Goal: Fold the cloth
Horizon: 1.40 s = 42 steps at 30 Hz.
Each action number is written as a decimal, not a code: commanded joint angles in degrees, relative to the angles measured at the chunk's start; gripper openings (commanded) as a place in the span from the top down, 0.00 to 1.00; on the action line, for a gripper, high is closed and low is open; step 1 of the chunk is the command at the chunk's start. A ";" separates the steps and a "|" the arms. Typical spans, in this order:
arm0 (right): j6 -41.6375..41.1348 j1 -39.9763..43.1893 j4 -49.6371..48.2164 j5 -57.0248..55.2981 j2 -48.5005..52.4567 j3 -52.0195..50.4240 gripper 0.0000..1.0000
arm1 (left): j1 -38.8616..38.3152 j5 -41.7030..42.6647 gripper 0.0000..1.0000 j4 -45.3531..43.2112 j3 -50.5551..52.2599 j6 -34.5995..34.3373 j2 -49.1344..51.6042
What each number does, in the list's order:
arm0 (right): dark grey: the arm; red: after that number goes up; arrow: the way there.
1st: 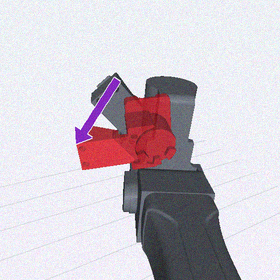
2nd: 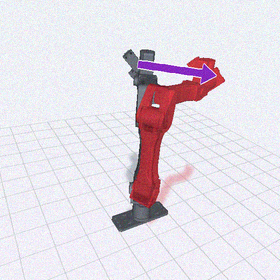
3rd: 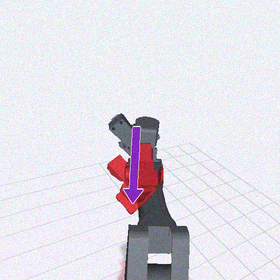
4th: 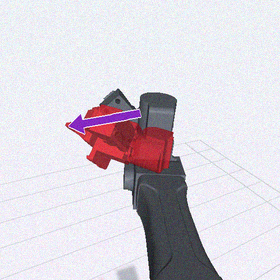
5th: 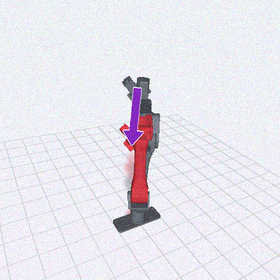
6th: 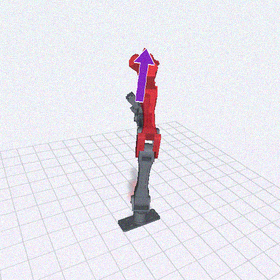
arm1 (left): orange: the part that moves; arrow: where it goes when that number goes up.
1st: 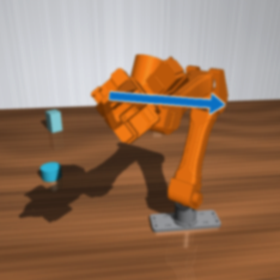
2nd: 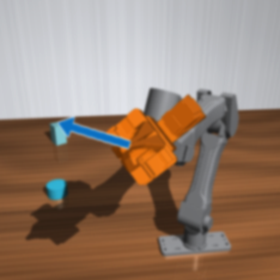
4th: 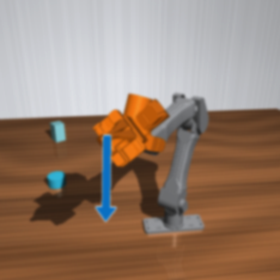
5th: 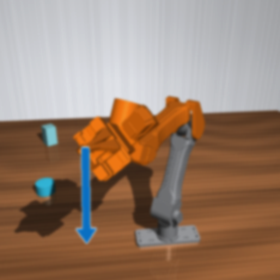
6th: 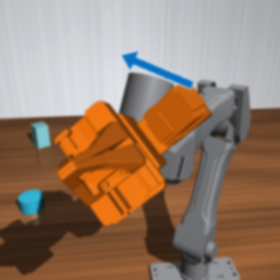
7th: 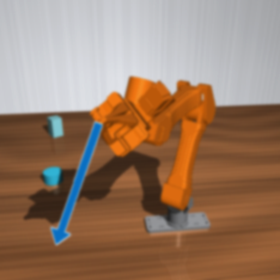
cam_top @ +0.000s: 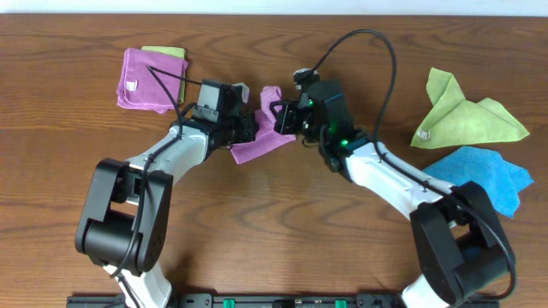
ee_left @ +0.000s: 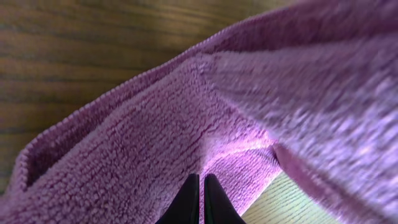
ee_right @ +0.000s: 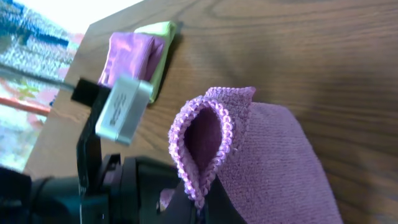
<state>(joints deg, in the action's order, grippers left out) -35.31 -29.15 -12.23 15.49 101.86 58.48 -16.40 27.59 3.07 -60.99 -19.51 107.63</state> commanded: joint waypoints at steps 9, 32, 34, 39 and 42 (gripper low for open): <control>1.73 -2.16 -1.20 -2.23 3.50 1.01 0.99 | 7.65 -7.91 0.94 10.32 -2.45 3.34 -10.75; 2.89 -8.79 -0.44 4.46 12.52 8.59 0.67 | 12.87 -11.69 0.94 13.60 -2.49 4.28 -13.70; 2.86 -8.87 -0.50 6.71 12.52 8.59 0.66 | 13.27 -11.69 0.94 13.55 -2.49 4.28 -13.70; 2.84 -8.98 -1.53 9.70 12.52 8.61 0.59 | 14.03 -11.69 0.94 13.38 -2.51 4.28 -13.70; 2.86 -8.92 -2.60 10.08 12.46 8.61 0.53 | 14.19 -11.67 0.94 13.38 -2.51 4.26 -13.70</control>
<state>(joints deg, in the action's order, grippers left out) -32.82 -37.56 -14.17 23.97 113.99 65.95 -2.70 16.47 16.49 -62.19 -16.25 95.24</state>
